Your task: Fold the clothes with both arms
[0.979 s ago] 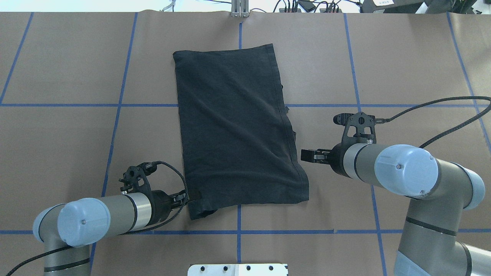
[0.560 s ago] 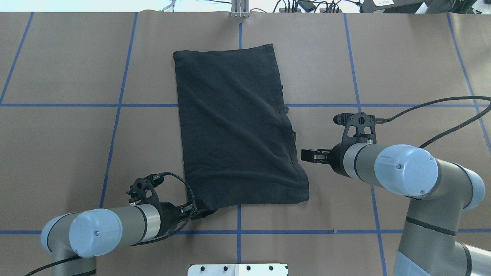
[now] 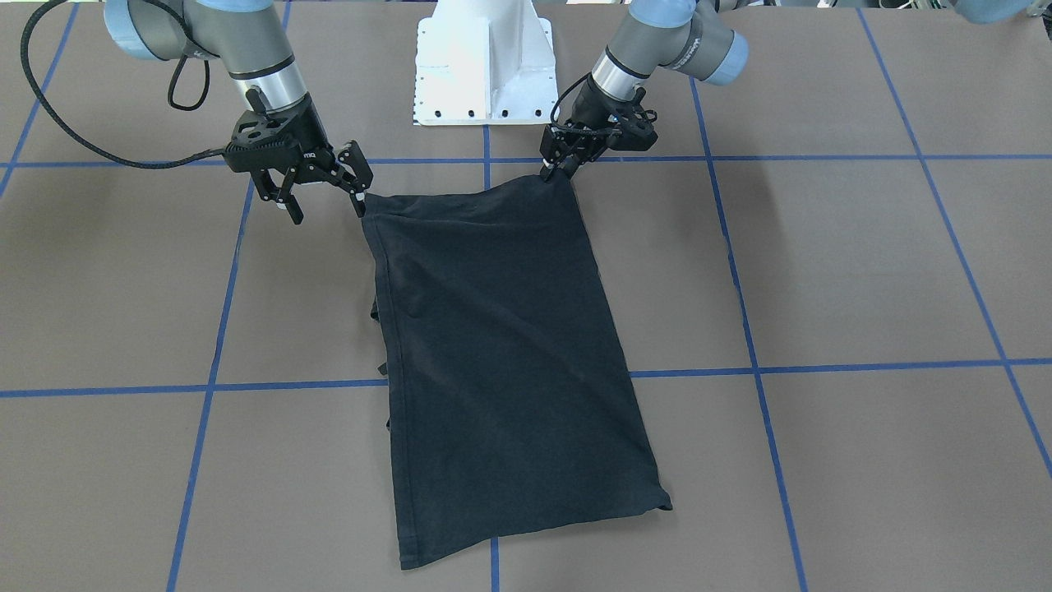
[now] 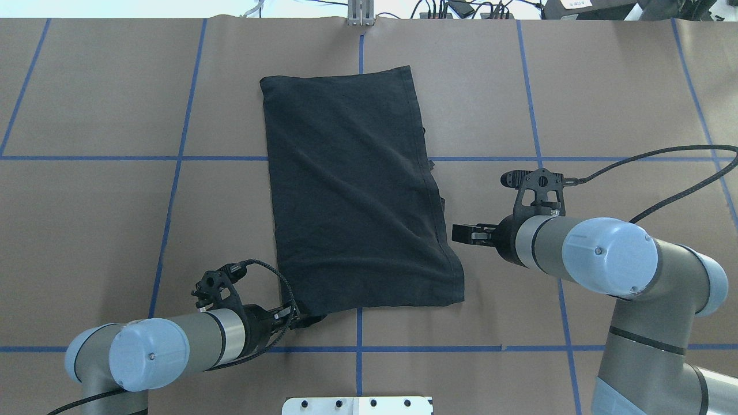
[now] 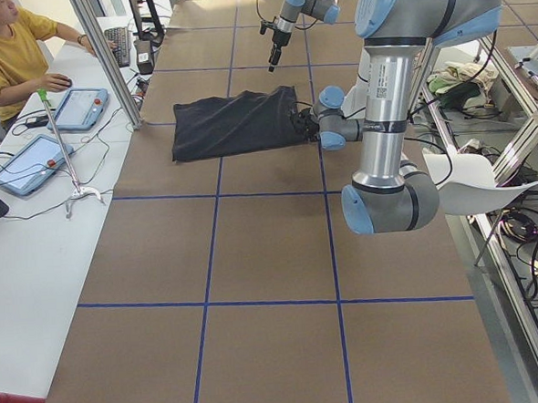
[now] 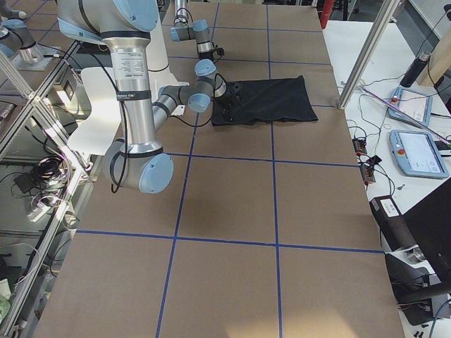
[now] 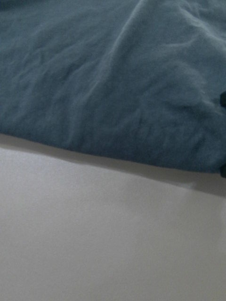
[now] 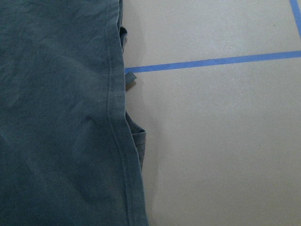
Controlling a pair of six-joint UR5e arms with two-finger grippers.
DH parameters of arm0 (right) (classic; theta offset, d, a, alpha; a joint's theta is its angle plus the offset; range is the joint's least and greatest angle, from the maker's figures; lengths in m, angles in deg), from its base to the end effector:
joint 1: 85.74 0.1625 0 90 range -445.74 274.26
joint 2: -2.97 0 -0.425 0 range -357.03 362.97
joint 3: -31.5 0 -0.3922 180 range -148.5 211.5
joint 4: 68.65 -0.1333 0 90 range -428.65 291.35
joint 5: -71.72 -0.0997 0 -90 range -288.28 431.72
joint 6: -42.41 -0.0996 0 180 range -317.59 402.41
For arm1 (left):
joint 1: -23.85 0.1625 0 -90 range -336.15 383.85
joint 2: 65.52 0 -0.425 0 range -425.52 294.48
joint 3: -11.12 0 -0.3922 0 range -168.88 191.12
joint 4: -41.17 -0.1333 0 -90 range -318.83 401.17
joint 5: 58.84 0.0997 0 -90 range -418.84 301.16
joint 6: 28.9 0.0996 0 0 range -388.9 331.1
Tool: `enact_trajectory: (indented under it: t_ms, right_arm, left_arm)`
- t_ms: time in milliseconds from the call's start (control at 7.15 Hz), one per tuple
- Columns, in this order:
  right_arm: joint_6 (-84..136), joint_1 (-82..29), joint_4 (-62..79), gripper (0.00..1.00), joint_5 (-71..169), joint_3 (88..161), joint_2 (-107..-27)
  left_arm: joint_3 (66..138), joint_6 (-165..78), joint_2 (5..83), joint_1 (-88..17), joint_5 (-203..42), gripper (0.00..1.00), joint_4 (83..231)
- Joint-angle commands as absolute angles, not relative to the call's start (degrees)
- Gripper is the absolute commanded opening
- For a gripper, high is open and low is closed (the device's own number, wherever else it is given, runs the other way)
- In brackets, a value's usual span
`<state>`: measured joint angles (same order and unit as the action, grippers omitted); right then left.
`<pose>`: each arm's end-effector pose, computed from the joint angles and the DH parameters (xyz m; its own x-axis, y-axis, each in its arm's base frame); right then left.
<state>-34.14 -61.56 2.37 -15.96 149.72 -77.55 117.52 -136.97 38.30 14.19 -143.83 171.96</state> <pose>-0.4165 -0.3376 0.3132 0.5897 0.0100 0.8075 -0.3115 0.9254 0.2160 0.5348 -0.2351 0.3158 0.2279 -0.3522 -0.9078 0.3358 0.9035 -0.2663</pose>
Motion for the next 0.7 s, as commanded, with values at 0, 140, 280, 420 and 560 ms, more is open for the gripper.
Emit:
enact_trajectory:
  t_ms: [0, 140, 280, 420, 560]
  right_arm:
    - [-34.14, -61.57, 2.37, 1.00, -15.99, 149.71, -77.54]
    - [-34.14, -61.57, 2.37, 1.00, -15.99, 149.71, -77.54]
    - [-34.14, -61.57, 2.37, 1.00, -15.99, 149.71, -77.54]
    - [-34.14, -61.57, 2.37, 1.00, -15.99, 149.71, -77.54]
    - [-34.14, -61.57, 2.37, 1.00, -15.99, 149.71, -77.54]
  left_arm:
    - [117.55, -137.09, 38.11, 14.18, -143.57, 0.50, 171.96]
    - [117.47, -136.92, 37.93, 14.18, -143.57, 0.49, 171.96]
    - [117.55, -136.92, 37.84, 14.18, -143.57, 0.48, 171.96]
    - [117.56, -136.83, 37.84, 14.18, -143.57, 0.44, 171.87]
    - [117.56, -136.83, 37.84, 14.27, -143.57, 0.33, 171.87]
